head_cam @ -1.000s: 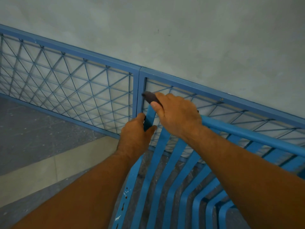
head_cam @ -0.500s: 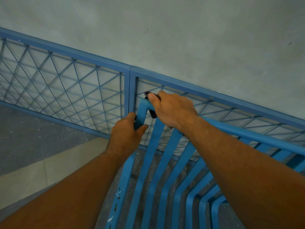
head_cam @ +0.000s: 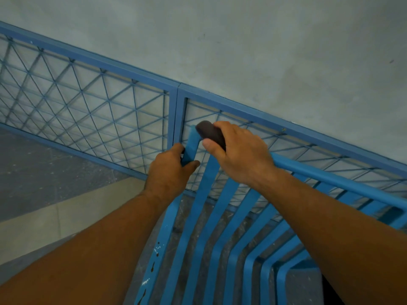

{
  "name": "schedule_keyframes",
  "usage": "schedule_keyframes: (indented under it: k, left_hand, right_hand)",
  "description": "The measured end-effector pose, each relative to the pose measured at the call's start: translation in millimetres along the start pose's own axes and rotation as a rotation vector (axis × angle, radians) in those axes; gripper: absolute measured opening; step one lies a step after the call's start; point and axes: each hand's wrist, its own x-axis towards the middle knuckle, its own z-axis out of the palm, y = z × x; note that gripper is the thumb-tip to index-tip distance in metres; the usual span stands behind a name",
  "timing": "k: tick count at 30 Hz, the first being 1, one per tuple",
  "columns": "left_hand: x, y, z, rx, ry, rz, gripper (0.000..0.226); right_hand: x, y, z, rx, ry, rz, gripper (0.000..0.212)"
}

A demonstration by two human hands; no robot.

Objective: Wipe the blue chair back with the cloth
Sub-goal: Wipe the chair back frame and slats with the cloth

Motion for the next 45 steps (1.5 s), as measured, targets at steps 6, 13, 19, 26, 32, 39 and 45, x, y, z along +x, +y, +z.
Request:
schedule_keyframes:
  k: [6,13,19,26,32,39,45]
  left_hand:
    - [-3,-19,-22,0.021,-0.199,-0.045,0.066]
    - [-28,-63,-43,-0.021,-0.336,-0.199,0.053]
    - [-33,-63,-45,-0.020,-0.253,-0.221,0.040]
    - [-42,-64,-40,0.006,-0.132,-0.214,0.033]
    - [-50,-84,-44,0.048,-0.111,-0.220,0.031]
    - [-57,-88,-37,0.039,-0.159,-0.254,0.032]
    - [-54,-83,-35,0.053,-0.158,-0.226,0.033]
  right_hand:
    - [36,-19,0,-0.152,-0.076,0.039,0.062]
    - [22,-18,32,-0.191,0.325,-0.274,0.051]
    - [22,-18,44,-0.177,0.409,-0.461,0.037]
    - [-27,-32,104,-0.230,0.170,-0.774,0.032]
    - [-71,-51,155,-0.105,0.083,-0.722,0.032]
    - [-36,-41,114,-0.424,0.133,-0.769,0.042]
    - [-4,-29,76,-0.622,0.272,-0.634,0.046]
